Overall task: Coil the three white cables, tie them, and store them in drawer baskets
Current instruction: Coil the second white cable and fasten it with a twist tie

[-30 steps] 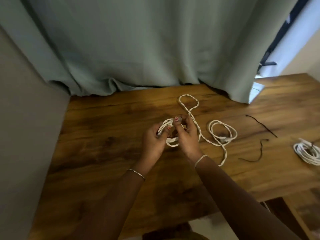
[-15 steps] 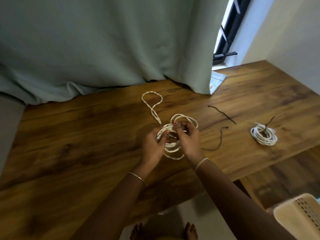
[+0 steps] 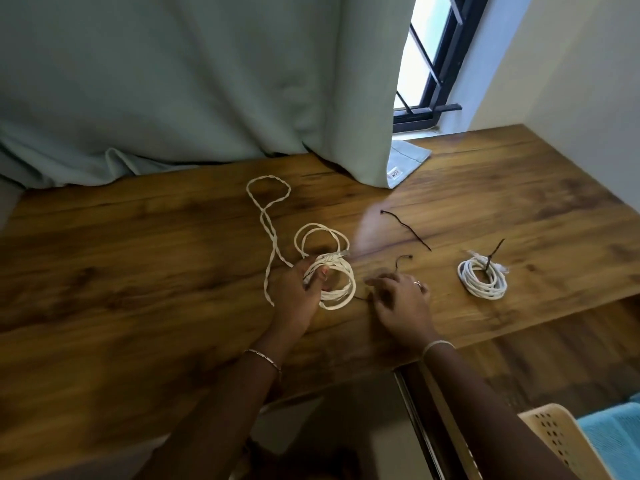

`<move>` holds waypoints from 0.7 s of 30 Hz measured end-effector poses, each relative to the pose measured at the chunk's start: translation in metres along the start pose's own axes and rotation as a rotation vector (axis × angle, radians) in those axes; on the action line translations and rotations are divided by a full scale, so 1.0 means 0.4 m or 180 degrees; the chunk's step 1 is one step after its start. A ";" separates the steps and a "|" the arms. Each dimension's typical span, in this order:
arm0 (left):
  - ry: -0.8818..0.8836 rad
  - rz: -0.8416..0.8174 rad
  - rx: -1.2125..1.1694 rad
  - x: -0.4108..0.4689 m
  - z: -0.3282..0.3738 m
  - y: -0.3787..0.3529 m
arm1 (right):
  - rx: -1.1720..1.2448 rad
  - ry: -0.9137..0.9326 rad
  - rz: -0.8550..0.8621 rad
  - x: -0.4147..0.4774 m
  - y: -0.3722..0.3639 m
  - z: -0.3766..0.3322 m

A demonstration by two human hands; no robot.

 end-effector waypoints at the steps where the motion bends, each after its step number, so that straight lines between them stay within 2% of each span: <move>1: 0.0049 0.0017 -0.0022 -0.003 0.002 0.001 | -0.0257 0.0134 0.0024 -0.003 -0.002 -0.002; 4: 0.0081 0.0092 -0.0032 -0.010 0.009 0.008 | -0.0794 0.0391 0.0273 -0.007 0.007 -0.002; 8: 0.0072 0.0122 -0.0052 -0.013 0.008 0.017 | -0.1041 0.0493 0.0459 -0.002 0.017 -0.014; 11: 0.0044 0.0163 -0.0084 -0.014 0.013 0.026 | -0.0910 0.0482 0.0425 0.006 0.022 -0.025; 16: 0.0187 0.0191 -0.0273 0.007 -0.006 0.038 | -0.0314 0.0581 0.0767 0.013 0.109 -0.096; 19: 0.0090 0.0267 -0.0191 0.033 0.000 0.052 | -0.0262 0.0798 0.1014 0.022 0.161 -0.163; 21: 0.0044 0.0310 -0.0067 0.048 0.007 0.067 | -0.0324 0.0903 0.0990 0.032 0.167 -0.198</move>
Point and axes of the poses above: each hand's wrist, its own x-axis towards the middle knuckle, its own y-axis out of the back of the hand, z = x × y, the point moved 9 cm from there along x, towards the middle knuckle, and after that the axes turned 7 degrees about -x, right-handed, at the moved point
